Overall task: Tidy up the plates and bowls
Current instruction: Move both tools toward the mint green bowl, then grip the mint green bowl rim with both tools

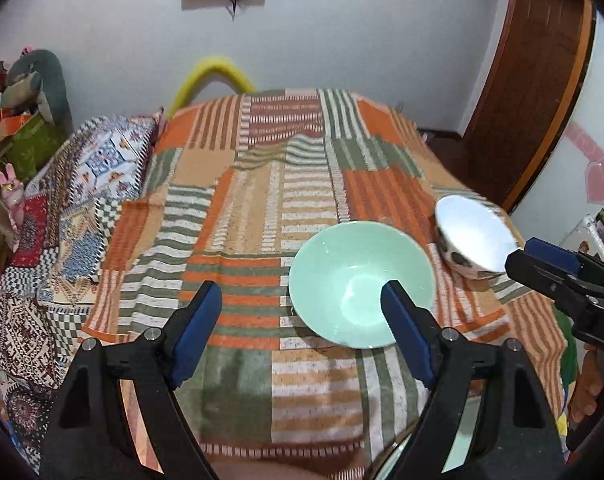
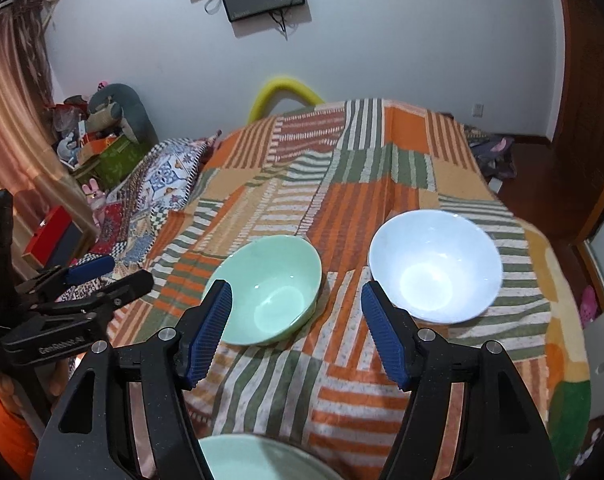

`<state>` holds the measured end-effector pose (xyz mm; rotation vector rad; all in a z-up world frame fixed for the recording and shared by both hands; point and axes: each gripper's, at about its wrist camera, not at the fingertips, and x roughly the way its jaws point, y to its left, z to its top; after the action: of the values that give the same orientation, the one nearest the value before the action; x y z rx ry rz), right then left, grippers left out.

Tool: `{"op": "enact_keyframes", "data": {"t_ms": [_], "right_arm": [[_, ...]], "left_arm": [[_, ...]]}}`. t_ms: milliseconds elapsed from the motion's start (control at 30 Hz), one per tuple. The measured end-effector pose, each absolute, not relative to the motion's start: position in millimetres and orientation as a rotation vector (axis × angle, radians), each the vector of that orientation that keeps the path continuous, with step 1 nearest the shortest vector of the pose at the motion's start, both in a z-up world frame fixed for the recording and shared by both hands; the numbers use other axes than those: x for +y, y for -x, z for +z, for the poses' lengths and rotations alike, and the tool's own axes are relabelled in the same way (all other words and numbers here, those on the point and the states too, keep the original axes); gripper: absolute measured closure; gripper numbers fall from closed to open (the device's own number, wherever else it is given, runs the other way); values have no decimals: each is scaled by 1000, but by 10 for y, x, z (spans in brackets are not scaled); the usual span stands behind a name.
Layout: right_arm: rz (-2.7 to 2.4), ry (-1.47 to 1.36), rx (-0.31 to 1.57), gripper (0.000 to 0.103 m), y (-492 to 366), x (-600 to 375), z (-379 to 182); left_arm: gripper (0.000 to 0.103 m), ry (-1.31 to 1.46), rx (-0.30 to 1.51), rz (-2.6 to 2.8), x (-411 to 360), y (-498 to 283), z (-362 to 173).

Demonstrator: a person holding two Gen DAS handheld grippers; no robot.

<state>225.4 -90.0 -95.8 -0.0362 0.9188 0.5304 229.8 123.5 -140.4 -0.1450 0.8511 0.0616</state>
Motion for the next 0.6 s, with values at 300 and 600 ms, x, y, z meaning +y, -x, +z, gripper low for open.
{"op": "enact_keyframes", "data": {"t_ms": [300,600], "right_arm": [[530,65,1027,39,-2551,-773,-1374],[539,65,1113,39,-2717,-713,-1665]], "left_arm": [[21,208,984,38,1408,-2756,-1897],[34,209,1048,34,1465,-2992,-2226]]}}
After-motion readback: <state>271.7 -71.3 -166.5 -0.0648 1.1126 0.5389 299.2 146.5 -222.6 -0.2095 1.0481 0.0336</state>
